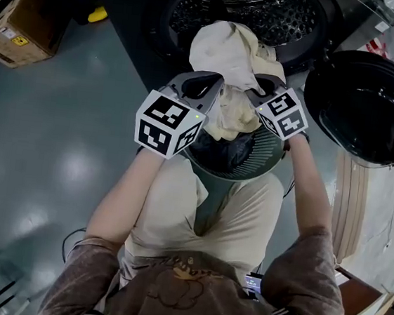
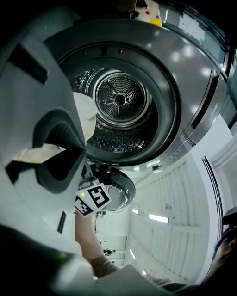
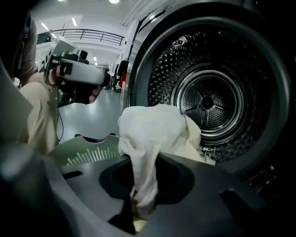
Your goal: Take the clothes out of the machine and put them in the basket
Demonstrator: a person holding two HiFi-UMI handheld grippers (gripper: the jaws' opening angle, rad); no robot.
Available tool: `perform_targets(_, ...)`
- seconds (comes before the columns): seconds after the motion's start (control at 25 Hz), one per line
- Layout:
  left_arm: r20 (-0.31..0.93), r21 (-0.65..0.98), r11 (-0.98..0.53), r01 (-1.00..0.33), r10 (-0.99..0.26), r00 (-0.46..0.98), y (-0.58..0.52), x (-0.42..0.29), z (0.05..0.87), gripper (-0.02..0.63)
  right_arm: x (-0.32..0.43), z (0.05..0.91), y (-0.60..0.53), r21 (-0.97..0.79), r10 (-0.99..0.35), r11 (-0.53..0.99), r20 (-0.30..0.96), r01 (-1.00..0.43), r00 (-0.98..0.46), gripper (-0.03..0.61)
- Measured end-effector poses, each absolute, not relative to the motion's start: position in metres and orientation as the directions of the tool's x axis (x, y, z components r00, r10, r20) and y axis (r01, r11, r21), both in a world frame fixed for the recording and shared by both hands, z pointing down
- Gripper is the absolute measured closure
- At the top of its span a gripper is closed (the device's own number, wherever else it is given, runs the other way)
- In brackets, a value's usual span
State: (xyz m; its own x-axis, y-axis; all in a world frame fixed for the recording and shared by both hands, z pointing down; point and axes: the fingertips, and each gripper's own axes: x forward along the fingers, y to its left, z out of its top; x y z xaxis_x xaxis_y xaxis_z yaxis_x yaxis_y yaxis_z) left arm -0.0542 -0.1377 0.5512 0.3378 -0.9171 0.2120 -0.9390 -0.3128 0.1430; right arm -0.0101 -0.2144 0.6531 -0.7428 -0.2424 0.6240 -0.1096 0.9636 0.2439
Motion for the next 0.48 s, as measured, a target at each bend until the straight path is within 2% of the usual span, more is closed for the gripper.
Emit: perform_targets(0.48,0.219,0.137,-0.329,-0.934,-0.910,0.353,-0.140,-0.045,0.552,0.606,0.034,0.686,-0.148,0.138,-0.138,0.989,0.689,-0.058,-0.712,0.503)
